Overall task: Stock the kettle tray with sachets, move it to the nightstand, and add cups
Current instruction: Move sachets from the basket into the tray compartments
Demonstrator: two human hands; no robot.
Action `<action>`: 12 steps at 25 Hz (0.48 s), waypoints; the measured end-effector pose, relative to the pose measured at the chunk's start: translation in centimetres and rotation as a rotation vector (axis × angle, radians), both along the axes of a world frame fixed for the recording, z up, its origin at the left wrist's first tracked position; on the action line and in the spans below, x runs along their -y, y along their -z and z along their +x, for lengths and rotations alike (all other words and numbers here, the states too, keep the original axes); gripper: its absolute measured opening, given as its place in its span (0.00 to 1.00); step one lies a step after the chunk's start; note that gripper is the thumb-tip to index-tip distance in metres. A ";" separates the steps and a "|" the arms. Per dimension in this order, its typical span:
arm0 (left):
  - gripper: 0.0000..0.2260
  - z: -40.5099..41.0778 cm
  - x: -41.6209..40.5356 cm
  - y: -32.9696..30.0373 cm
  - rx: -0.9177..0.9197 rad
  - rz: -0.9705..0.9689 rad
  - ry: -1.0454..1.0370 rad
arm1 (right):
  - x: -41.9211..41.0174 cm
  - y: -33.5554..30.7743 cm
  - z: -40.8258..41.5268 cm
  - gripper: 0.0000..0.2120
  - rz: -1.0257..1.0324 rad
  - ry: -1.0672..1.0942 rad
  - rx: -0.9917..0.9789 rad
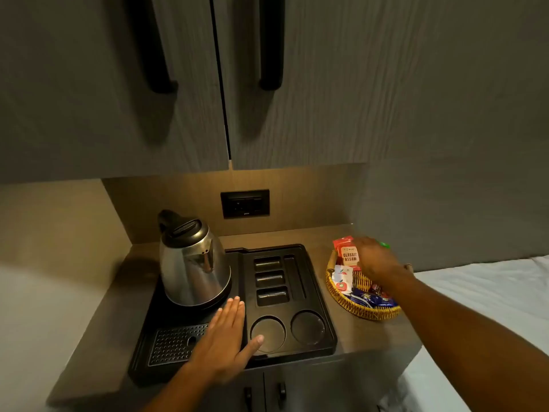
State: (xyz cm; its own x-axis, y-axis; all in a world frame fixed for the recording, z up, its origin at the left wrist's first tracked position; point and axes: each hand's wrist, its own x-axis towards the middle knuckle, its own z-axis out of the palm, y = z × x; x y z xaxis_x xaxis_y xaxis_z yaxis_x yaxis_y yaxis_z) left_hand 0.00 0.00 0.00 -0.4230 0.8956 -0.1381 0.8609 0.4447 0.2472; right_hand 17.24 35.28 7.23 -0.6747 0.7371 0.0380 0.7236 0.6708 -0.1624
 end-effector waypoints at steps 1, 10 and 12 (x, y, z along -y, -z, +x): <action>0.45 -0.3 -0.2 0.2 0.006 0.027 -0.025 | -1.1 -0.3 -0.6 0.21 -0.013 0.005 0.037; 0.45 -0.8 -0.6 1.4 -0.048 -0.006 -0.044 | -4.4 0.6 -3.2 0.37 0.033 -0.142 0.312; 0.44 -0.7 -0.5 1.6 -0.052 -0.004 -0.047 | -4.7 0.6 -3.1 0.36 0.042 -0.149 0.290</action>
State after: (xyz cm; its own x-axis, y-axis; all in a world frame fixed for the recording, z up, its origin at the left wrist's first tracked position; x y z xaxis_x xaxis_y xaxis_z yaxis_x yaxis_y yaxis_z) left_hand -0.69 0.50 -1.58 -0.4709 0.8742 -0.1184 0.8509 0.4855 0.2007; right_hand 14.14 39.94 6.62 -0.7622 0.6314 -0.1428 0.6291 0.7745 0.0663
